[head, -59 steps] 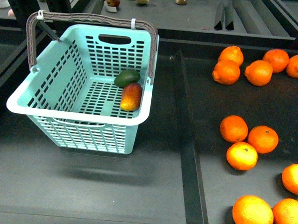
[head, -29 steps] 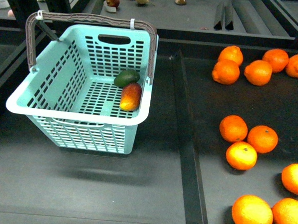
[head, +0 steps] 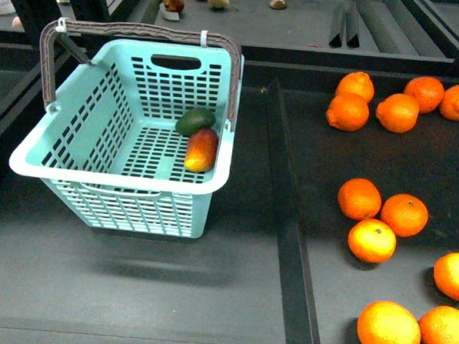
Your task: Pick mango and avocado into basket
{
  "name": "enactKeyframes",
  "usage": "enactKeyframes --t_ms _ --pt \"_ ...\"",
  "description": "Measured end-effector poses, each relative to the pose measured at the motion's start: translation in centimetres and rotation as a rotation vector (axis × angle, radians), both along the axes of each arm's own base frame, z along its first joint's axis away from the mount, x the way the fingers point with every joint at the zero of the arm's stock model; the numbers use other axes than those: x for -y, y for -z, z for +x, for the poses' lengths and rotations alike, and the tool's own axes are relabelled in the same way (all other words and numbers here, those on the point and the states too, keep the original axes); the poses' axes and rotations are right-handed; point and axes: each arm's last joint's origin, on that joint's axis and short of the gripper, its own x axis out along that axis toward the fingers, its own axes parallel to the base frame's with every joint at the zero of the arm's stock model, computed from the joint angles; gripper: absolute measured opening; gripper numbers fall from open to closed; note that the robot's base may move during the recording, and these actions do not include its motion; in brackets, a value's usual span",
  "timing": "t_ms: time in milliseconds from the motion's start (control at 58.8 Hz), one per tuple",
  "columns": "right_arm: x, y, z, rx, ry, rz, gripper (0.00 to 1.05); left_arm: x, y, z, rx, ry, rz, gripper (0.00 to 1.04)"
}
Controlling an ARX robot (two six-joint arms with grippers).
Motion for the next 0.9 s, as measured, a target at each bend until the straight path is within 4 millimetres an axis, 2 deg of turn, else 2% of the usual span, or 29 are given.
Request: enactKeyframes --t_ms 731,901 --pt "0.0 0.0 0.0 0.000 0.000 0.000 0.97 0.0 -0.2 -2.4 0.010 0.000 0.000 0.03" --pt "0.0 0.0 0.0 0.000 0.000 0.000 0.97 0.0 0.1 -3.5 0.003 0.000 0.000 0.03"
